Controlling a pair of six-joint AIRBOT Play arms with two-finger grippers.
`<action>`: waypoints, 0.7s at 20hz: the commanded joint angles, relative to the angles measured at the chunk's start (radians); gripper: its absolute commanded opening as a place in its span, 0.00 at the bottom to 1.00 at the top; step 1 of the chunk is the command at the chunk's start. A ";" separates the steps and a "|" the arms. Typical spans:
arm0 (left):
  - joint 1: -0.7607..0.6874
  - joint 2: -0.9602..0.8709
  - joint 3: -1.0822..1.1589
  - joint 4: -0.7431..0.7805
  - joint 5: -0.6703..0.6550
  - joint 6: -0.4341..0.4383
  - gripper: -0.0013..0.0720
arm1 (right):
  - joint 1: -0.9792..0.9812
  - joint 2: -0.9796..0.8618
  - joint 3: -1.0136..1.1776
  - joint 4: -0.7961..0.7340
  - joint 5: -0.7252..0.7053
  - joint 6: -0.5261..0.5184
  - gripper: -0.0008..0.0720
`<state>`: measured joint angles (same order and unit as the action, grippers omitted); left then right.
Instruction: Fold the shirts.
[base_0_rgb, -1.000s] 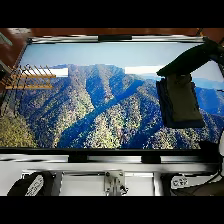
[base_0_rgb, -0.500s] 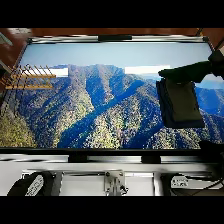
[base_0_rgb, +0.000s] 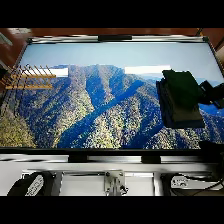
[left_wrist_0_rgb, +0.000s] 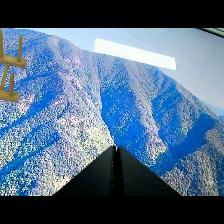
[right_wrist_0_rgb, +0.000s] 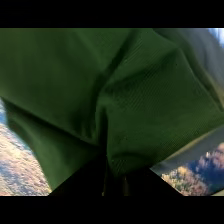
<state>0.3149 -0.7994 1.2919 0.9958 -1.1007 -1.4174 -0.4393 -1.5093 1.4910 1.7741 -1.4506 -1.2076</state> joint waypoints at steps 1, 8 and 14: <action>0.000 0.000 0.001 -0.001 -0.003 0.018 0.09 | 0.007 0.001 -0.110 0.041 -0.014 0.044 0.10; 0.000 0.000 0.001 -0.002 -0.003 0.018 0.08 | 0.007 0.001 -0.118 -0.023 -0.028 0.040 0.10; 0.000 -0.003 0.001 -0.002 -0.003 0.018 0.08 | 0.007 0.001 -0.118 -0.056 -0.066 0.022 0.37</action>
<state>0.3149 -0.8001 1.2919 0.9939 -1.1046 -1.4002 -0.4332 -1.5085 1.3743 1.7302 -1.5047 -1.1690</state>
